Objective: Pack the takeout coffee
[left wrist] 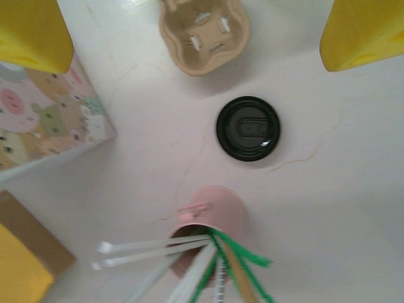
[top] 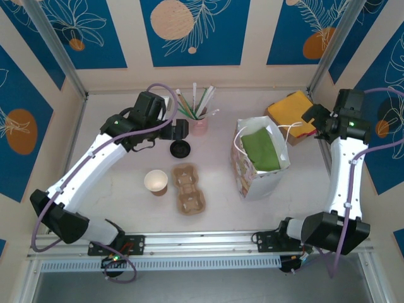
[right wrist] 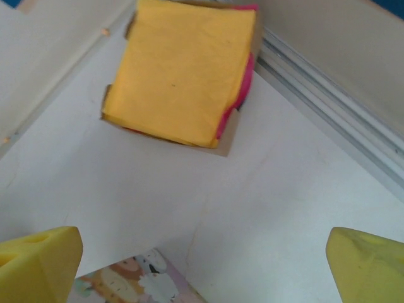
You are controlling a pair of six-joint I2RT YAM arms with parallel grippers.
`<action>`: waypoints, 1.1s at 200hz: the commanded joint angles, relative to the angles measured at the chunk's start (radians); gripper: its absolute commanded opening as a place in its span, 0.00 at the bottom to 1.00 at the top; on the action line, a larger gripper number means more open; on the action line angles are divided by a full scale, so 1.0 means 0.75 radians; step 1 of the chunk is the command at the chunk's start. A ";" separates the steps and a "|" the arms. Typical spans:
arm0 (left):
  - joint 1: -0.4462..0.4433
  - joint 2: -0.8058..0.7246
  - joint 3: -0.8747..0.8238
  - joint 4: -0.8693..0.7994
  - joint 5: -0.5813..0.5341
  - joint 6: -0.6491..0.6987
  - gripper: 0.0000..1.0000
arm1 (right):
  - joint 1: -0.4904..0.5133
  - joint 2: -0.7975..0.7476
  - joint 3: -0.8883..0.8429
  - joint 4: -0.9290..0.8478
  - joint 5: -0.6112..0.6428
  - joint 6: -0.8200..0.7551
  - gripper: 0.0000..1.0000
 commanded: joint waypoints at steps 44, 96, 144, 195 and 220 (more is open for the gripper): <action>0.247 -0.042 -0.178 0.023 -0.286 0.009 1.00 | -0.062 0.063 -0.273 0.194 -0.046 0.020 0.99; 0.499 -0.139 -0.608 0.350 -0.482 0.123 1.00 | 0.108 0.012 -0.696 0.723 -0.059 -0.156 0.99; 0.640 -0.146 -0.906 0.676 -0.568 0.188 1.00 | 0.320 0.125 -0.911 1.133 0.089 -0.170 0.99; 0.653 -0.141 -0.978 0.776 -0.542 0.248 1.00 | 0.323 0.213 -0.946 1.266 0.097 -0.255 0.99; 0.653 -0.138 -0.974 0.773 -0.510 0.222 1.00 | 0.243 0.245 -0.882 1.117 -0.012 -0.183 0.99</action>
